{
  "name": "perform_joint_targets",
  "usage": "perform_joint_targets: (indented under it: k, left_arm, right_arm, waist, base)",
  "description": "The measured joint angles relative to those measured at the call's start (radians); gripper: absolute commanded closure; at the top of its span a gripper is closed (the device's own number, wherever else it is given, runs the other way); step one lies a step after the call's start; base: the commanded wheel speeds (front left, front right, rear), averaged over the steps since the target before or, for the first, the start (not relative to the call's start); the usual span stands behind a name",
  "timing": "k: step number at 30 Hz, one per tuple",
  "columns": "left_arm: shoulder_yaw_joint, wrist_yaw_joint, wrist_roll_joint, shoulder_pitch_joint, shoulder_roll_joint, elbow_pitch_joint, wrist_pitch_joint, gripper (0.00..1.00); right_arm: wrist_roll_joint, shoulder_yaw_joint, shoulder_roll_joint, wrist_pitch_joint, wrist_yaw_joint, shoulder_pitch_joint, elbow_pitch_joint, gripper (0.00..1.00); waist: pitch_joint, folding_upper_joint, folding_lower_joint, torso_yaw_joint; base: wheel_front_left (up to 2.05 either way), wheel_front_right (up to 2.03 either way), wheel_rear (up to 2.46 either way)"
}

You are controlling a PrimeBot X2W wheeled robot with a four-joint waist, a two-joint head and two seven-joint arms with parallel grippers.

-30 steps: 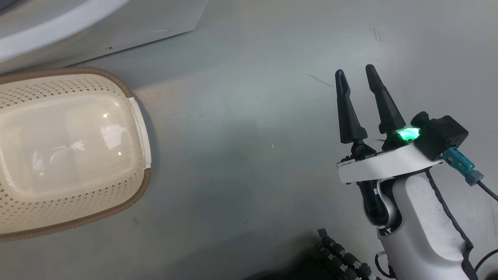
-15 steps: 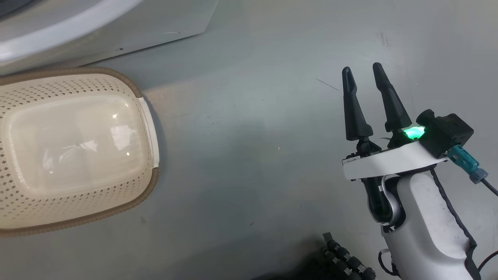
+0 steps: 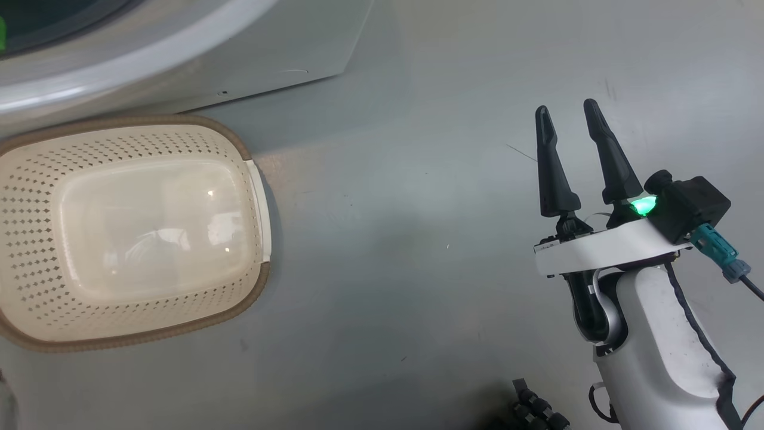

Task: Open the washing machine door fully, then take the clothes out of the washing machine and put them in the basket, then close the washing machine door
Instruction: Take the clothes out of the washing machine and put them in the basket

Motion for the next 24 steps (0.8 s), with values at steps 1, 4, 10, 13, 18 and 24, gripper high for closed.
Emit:
perform_joint_targets:
  k: [1,4,10,13,18,24]
  left_arm:
    - [0.000,0.000,0.002,0.009,-0.006,-0.005,-0.018,1.00]
    - [-0.001,0.000,0.003,0.043,-0.025,-0.016,-0.070,1.00]
    - [0.000,0.000,0.011,0.115,-0.056,-0.049,-0.180,1.00]
    - [0.002,0.000,0.017,0.150,-0.070,-0.072,-0.237,1.00]
    - [0.001,0.002,0.029,0.207,-0.092,-0.108,-0.317,1.00]
    - [-0.003,0.016,0.041,0.281,-0.111,-0.168,-0.401,1.00]
  right_arm:
    - [-0.005,-0.002,0.000,0.000,0.000,0.001,0.002,0.00]
    - [-0.015,-0.007,0.000,0.000,0.000,0.007,0.010,0.00]
    - [-0.042,-0.018,0.000,0.000,0.003,0.031,0.025,0.00]
    - [-0.052,-0.024,0.000,0.000,0.008,0.053,0.034,0.00]
    - [-0.062,-0.034,0.000,0.000,0.009,0.087,0.048,0.00]
    - [-0.077,-0.037,0.000,0.000,0.012,0.124,0.055,0.00]
  waist:
    - [-0.006,0.0000,0.0000,0.004]
    - [-0.027,0.0000,0.0000,0.017]
    - [-0.076,0.0000,0.0000,0.042]
    - [-0.105,0.0000,0.0000,0.055]
    - [-0.156,0.0000,0.0000,0.078]
    - [-0.230,0.0000,0.0000,0.110]
  base:
    - [0.00,0.00,0.00]
    - [0.00,0.00,0.00]
    - [0.00,0.00,0.00]
    - [0.00,0.00,0.00]
    - [0.00,0.00,0.00]
    - [0.00,0.00,0.00]
